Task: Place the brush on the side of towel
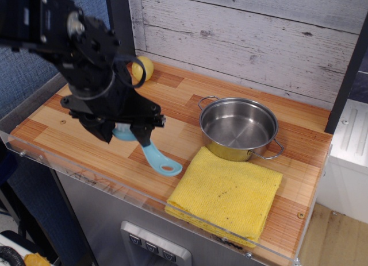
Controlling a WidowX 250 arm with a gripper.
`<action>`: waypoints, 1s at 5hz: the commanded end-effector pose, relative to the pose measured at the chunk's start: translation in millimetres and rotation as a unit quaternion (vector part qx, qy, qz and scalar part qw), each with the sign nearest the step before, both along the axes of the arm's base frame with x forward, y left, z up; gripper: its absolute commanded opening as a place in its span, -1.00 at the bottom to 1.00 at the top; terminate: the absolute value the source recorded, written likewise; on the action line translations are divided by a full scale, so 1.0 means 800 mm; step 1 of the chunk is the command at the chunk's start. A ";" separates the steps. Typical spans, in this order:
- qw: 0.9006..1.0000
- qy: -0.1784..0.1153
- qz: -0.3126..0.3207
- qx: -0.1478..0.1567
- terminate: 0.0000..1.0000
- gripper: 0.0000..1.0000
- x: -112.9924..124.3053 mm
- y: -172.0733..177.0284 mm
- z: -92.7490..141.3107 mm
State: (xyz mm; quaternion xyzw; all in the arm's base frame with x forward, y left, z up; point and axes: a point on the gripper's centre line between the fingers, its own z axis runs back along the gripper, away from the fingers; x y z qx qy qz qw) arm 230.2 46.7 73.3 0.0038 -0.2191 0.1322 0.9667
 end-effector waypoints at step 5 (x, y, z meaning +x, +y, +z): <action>0.998 0.008 -0.024 0.055 -1.00 -1.00 0.005 0.028 -0.046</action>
